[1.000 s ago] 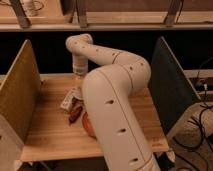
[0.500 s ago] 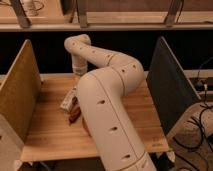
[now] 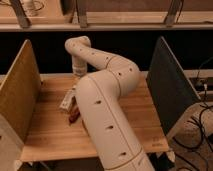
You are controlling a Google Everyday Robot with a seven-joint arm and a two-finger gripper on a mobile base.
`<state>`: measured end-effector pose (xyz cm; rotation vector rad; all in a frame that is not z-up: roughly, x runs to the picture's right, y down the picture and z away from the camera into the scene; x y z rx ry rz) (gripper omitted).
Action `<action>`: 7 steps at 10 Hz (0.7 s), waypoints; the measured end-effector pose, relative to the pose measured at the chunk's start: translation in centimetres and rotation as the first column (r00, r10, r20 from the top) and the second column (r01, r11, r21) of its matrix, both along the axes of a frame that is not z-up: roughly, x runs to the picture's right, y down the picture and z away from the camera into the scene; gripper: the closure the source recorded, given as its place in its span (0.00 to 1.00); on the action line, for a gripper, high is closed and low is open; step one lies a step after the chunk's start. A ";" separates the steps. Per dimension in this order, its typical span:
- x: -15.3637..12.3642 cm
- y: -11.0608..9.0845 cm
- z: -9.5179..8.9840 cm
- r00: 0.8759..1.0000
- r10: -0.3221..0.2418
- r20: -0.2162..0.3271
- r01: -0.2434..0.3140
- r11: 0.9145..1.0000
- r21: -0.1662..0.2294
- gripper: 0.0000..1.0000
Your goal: Place the ceramic cup over the eraser
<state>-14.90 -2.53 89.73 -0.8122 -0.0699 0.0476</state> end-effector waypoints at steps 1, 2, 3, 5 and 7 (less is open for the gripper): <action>-0.1 0.2 0.2 1.000 -0.003 0.004 0.003 1.000 -0.005 1.00; -0.2 0.2 0.3 1.000 -0.004 0.007 0.004 1.000 -0.008 1.00; -0.2 0.2 0.2 1.000 -0.004 0.007 0.004 1.000 -0.008 1.00; -0.2 0.2 0.2 1.000 -0.004 0.007 0.004 1.000 -0.008 0.87; -0.2 0.2 0.2 1.000 -0.004 0.007 0.004 1.000 -0.008 0.65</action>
